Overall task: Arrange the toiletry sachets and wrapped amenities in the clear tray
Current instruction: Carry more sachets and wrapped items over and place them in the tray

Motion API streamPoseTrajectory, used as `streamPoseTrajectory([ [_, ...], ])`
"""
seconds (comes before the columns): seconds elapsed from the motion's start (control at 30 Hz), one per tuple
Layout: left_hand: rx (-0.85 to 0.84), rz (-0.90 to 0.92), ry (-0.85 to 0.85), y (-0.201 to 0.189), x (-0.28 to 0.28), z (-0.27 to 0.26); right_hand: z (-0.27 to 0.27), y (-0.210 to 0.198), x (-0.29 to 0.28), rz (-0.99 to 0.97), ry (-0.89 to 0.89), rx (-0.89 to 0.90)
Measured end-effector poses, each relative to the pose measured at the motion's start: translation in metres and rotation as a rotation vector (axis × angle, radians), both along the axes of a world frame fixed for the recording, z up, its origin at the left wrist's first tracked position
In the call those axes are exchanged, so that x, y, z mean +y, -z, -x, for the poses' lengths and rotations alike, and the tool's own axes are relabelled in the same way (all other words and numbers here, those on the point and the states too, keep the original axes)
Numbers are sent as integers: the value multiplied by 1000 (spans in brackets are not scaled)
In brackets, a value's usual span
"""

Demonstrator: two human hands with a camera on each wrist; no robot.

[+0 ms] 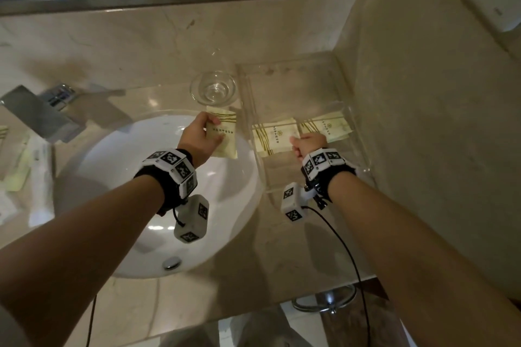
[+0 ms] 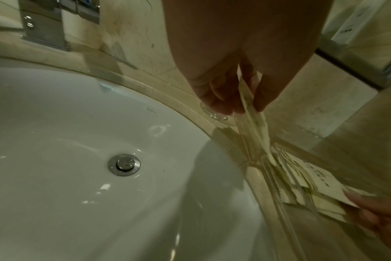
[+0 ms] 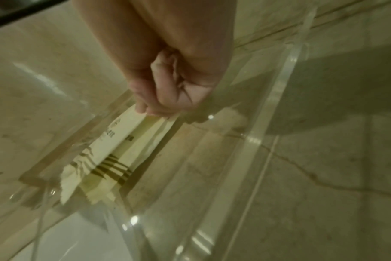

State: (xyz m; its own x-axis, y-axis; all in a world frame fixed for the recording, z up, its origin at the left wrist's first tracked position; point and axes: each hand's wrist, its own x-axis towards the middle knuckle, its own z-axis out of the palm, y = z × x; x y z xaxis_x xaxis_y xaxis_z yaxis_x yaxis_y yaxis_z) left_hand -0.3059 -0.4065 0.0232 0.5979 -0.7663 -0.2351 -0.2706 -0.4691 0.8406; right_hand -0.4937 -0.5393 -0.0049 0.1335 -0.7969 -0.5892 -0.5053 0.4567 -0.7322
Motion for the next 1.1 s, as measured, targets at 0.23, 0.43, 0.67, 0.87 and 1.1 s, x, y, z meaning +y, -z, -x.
streamPoseTrajectory([
  [0.23, 99, -15, 65, -21, -13, 11, 5, -20, 4, 189, 30, 216],
  [0.43, -5, -48, 217, -35, -31, 27, 12, -52, 14, 370, -288, -103],
  [0.67, -11, -38, 310, -49, -44, 52, 16, -66, 13, 418, -606, 20],
  [0.87, 125, -41, 280, -51, -49, 55, 33, -64, 8, 347, -448, -101],
  [1.1, 75, 13, 351, -54, -59, 63, 45, -68, 5, 217, -449, -197],
])
